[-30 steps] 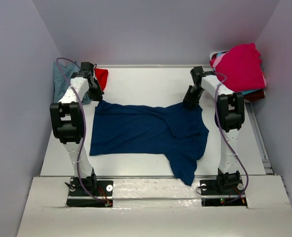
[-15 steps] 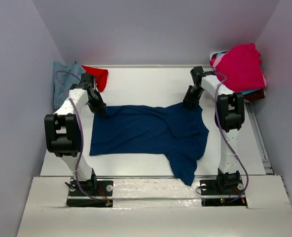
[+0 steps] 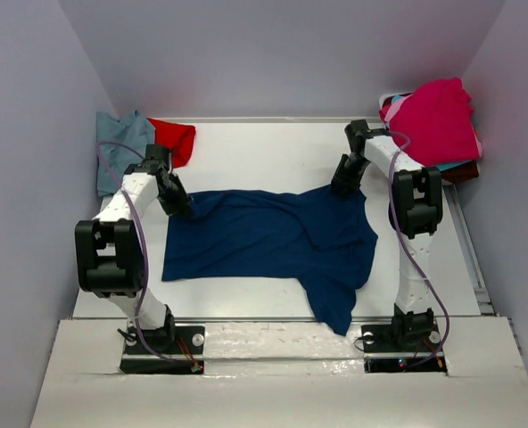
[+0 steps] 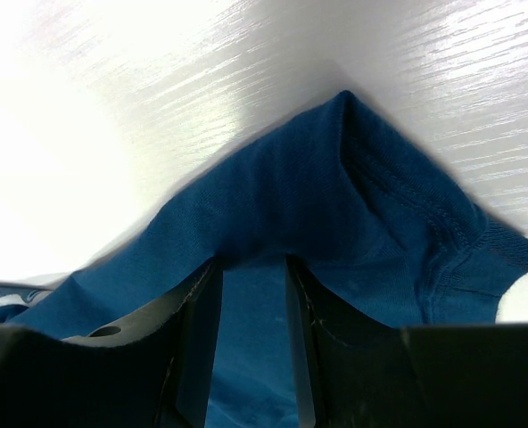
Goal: Fold and stack the t-shirts
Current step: Fold the tshirt
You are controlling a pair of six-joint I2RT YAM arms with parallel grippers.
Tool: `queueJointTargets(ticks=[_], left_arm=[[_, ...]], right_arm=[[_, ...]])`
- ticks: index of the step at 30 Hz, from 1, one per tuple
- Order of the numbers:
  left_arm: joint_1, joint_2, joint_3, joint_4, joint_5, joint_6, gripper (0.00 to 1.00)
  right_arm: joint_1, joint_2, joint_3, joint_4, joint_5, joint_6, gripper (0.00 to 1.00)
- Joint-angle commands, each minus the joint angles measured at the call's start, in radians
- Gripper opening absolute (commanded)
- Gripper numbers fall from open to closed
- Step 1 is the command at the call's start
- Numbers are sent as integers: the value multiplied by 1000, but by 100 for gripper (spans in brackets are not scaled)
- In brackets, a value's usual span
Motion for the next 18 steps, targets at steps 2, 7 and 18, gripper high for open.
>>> queueJointTargets(ticks=[2, 7, 18], left_arm=[[-2, -71, -32, 6, -3, -59, 6], [18, -62, -21, 18, -29, -82, 6], [97, 45, 51, 32, -48, -75, 6]], right_arm=[[-7, 12, -16, 6, 0, -17, 40], [-7, 6, -20, 9, -5, -17, 40], [-7, -1, -37, 9, -12, -32, 41]])
